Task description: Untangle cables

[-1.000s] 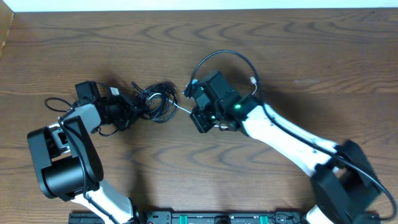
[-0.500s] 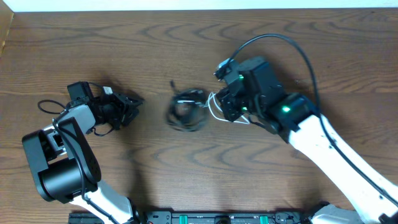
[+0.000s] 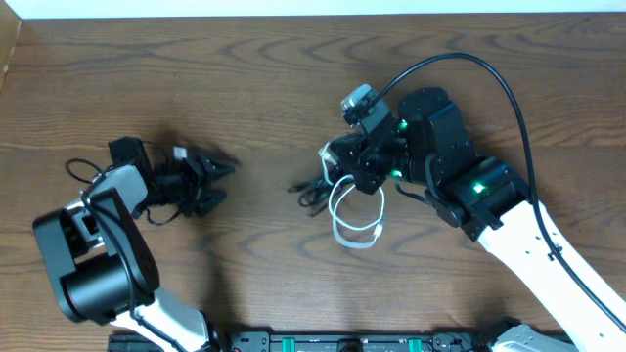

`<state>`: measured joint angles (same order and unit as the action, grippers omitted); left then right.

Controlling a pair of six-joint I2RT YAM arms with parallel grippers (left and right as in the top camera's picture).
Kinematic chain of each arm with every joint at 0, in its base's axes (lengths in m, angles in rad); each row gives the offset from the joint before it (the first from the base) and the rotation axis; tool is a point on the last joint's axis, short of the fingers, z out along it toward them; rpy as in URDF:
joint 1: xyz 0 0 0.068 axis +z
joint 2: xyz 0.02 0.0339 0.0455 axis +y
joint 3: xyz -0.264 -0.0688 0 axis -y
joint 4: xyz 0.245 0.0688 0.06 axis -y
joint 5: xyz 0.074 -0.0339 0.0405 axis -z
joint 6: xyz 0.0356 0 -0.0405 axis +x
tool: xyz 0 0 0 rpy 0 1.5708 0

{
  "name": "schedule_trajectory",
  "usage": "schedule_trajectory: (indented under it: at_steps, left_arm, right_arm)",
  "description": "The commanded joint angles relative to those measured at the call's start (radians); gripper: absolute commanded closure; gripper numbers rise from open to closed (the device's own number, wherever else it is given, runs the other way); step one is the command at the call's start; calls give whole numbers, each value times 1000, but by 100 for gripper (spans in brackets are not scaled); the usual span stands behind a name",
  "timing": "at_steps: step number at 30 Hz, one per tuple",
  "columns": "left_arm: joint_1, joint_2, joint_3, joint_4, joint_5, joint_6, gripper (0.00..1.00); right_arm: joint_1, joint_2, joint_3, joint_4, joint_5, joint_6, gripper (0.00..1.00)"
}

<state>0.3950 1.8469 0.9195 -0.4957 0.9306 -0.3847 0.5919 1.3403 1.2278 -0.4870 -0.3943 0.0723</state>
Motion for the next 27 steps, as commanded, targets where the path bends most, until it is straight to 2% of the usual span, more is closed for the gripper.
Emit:
schedule_trajectory:
  at_steps: [1,5,11,12,13,17,21,25,27]
  left_arm:
    - [-24,-105,-8,-146,-14,121,31]
    - [-86,-136,-13,-231,-15,164,31]
    - [-219,-135,-19,-183,-34,151,30]
    - [-242,-135,-19,-157,-34,143,27]
    - [-260,-135,-19,-134,-35,143,20]
    - [-316,-135,-19,-61,-168,74,19]
    - [-329,-135,-19,-55,-277,31,19]
    - [-329,-135,-19,-59,-259,32,18]
    - [-329,-135,-19,-58,-264,32,19]
  right_arm:
    - [-22,-5,1,53,-36,87,99]
    - [-29,-5,1,80,-45,126,99]
    - [-29,-5,1,76,-195,122,99]
    - [-29,-5,1,76,-222,121,99]
    - [-31,-5,1,77,-256,101,99]
    - [-58,-5,1,95,-576,-81,99]
    - [-120,-5,1,138,-541,103,99]
    - [-157,-3,1,195,-732,66,99]
    - [-183,-3,1,232,-708,211,99]
